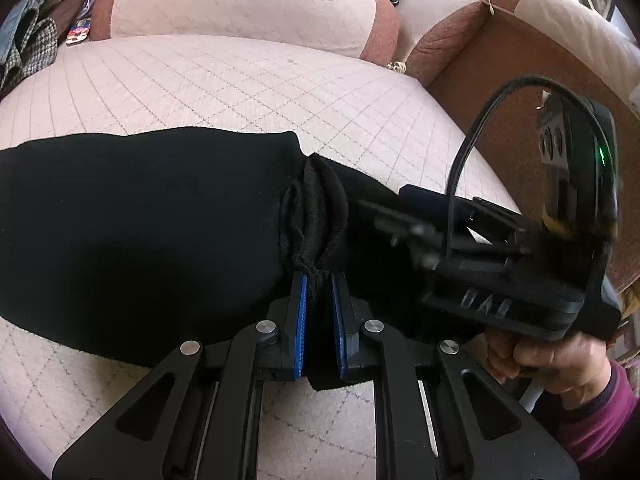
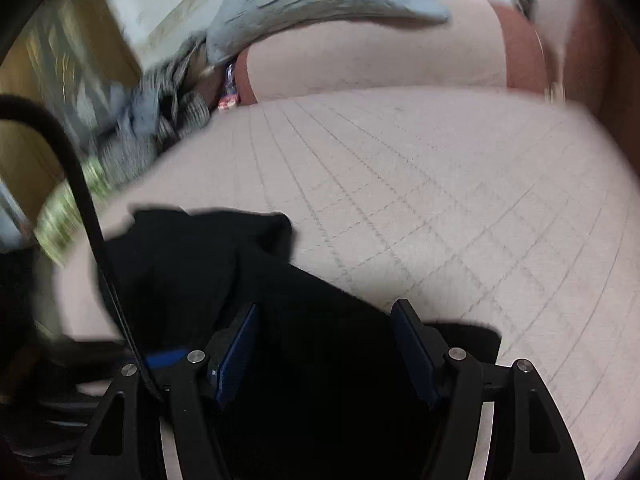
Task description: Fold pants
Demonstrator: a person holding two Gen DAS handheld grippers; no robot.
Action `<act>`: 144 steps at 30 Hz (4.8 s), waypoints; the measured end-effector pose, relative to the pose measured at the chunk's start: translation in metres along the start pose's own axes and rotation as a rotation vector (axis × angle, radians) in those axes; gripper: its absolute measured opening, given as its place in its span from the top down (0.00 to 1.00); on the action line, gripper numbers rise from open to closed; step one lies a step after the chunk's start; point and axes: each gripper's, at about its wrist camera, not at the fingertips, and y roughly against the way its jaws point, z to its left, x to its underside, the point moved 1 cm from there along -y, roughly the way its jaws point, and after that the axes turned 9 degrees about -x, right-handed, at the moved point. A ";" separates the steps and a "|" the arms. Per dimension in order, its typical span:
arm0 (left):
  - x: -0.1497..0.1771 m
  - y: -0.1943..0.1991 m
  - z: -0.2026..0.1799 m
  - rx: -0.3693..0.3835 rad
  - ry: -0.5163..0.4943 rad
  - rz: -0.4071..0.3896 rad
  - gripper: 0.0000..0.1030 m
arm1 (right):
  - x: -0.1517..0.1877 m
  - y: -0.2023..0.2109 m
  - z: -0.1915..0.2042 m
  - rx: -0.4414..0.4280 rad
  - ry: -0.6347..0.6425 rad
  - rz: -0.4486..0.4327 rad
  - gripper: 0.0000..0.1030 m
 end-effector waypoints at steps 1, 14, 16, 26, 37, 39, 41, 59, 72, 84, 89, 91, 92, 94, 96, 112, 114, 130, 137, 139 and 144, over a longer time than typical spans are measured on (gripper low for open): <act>-0.001 0.000 0.001 0.005 0.005 0.003 0.88 | -0.001 0.003 0.003 0.012 0.012 0.001 0.36; 0.002 0.040 0.036 -0.066 0.044 -0.055 0.88 | 0.006 0.044 0.011 -0.080 -0.093 -0.060 0.36; 0.009 0.045 0.048 -0.076 0.078 -0.052 0.88 | 0.003 0.037 0.020 -0.125 -0.090 -0.052 0.36; 0.019 0.061 0.073 -0.064 0.159 -0.075 0.88 | 0.003 0.013 0.019 -0.187 -0.135 -0.016 0.93; 0.018 0.071 0.111 -0.077 0.292 -0.093 0.88 | 0.009 -0.007 0.029 -0.217 -0.158 0.077 0.91; 0.019 0.079 0.117 -0.097 0.288 -0.116 0.88 | 0.008 -0.001 0.026 -0.252 -0.178 0.032 0.87; 0.021 0.088 0.126 -0.107 0.302 -0.143 0.74 | 0.003 0.009 0.027 -0.259 -0.179 0.021 0.71; 0.039 0.107 0.227 -0.202 0.629 -0.158 0.46 | -0.080 -0.055 0.134 -0.371 0.127 0.042 0.50; 0.024 0.067 0.238 -0.123 0.631 -0.146 0.37 | -0.121 -0.162 0.181 -0.366 0.338 0.192 0.40; 0.017 0.076 0.238 -0.050 0.601 -0.227 0.80 | -0.128 -0.153 0.187 -0.477 0.315 0.155 0.86; 0.008 0.131 0.181 0.004 0.394 -0.418 0.80 | -0.140 -0.052 0.159 -0.552 0.279 -0.034 0.87; 0.002 0.147 0.139 0.042 0.271 -0.457 0.80 | -0.134 -0.006 0.137 -0.553 0.261 -0.106 0.87; 0.000 0.153 0.118 0.077 0.217 -0.468 0.80 | -0.127 0.012 0.124 -0.545 0.246 -0.136 0.87; -0.002 0.154 0.074 0.154 0.104 -0.470 0.80 | -0.108 0.051 0.083 -0.519 0.180 -0.196 0.87; -0.003 0.140 0.032 0.217 0.000 -0.430 0.80 | -0.084 0.077 0.042 -0.461 0.101 -0.223 0.87; 0.020 0.097 -0.031 0.324 -0.234 -0.207 0.41 | 0.050 0.115 -0.085 -0.214 -0.402 -0.194 0.41; 0.012 0.102 -0.021 0.257 -0.243 -0.256 0.41 | 0.050 0.112 -0.078 -0.230 -0.411 -0.185 0.34; -0.039 0.019 0.017 -0.042 -0.054 -0.144 0.41 | 0.046 0.062 -0.047 -0.027 -0.214 0.033 0.94; -0.035 0.012 0.012 -0.094 -0.048 -0.154 0.41 | 0.038 0.069 -0.050 -0.058 -0.237 0.015 0.94; -0.032 0.011 0.011 -0.096 -0.043 -0.154 0.41 | 0.039 0.073 -0.058 -0.083 -0.289 -0.019 0.90; -0.034 0.010 0.011 -0.094 -0.041 -0.149 0.41 | 0.038 0.077 -0.062 -0.079 -0.312 -0.039 0.53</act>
